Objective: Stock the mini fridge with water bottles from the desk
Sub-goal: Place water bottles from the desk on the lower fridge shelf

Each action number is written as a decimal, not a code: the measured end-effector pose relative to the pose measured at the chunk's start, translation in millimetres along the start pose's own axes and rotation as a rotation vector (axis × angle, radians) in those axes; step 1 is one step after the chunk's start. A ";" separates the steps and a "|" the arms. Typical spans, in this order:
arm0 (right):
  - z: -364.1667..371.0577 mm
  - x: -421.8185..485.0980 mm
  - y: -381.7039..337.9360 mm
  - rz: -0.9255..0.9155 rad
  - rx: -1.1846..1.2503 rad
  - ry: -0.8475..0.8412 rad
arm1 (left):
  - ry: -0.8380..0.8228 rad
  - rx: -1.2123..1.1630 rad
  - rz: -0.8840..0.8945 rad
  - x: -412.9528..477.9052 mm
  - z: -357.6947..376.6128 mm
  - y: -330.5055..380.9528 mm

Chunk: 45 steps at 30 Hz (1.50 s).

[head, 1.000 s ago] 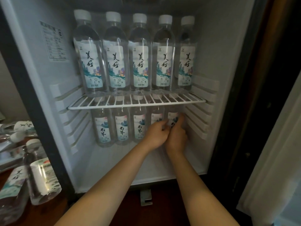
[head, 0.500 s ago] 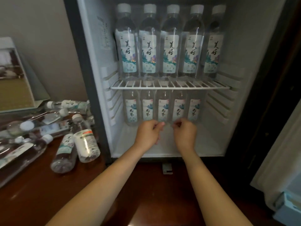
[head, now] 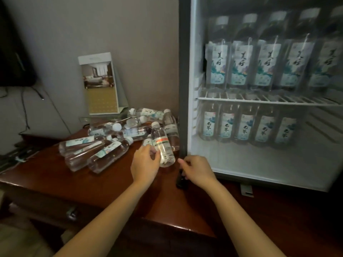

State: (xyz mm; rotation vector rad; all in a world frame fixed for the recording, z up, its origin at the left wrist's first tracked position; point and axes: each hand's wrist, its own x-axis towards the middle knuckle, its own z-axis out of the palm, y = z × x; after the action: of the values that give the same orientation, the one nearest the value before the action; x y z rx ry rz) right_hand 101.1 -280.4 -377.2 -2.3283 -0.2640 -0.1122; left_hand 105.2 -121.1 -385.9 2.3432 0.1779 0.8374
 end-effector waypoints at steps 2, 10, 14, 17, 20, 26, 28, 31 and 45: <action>13.2 0.1 -13.1 -0.031 0.020 -0.082 | -0.071 0.137 -0.052 11.1 0.0 -17.1; 53.0 5.5 -39.9 -0.030 0.031 -0.182 | -0.245 -0.038 -0.354 21.5 -17.7 -48.1; 77.8 7.7 -50.3 -0.004 0.122 -0.145 | -0.252 -0.042 -0.439 18.4 -31.1 -54.9; 96.7 9.5 -61.7 0.015 0.231 -0.151 | -0.271 -0.029 -0.441 10.9 -40.5 -58.2; 109.2 9.3 -69.6 0.079 0.312 -0.121 | -0.278 -0.038 -0.431 4.7 -48.9 -60.2; 108.0 10.2 -79.4 0.230 0.592 -0.204 | -0.439 -0.199 -0.527 1.5 -69.5 -64.9; 104.5 7.8 -82.9 0.252 0.624 -0.226 | -0.576 -0.255 -0.534 1.0 -82.5 -66.0; 101.6 -0.3 -88.9 0.225 0.679 -0.248 | -0.741 -0.240 -0.521 -2.3 -97.4 -71.5; 77.8 -26.4 -103.7 -0.051 0.755 -0.294 | -0.530 -0.674 -0.300 -51.8 -102.1 -60.6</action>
State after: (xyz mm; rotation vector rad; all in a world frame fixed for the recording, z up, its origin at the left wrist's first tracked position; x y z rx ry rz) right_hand 52.2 -158.3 -363.0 -1.5784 -0.4265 0.2669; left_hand 7.1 -36.7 -389.1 1.7531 0.0113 0.0773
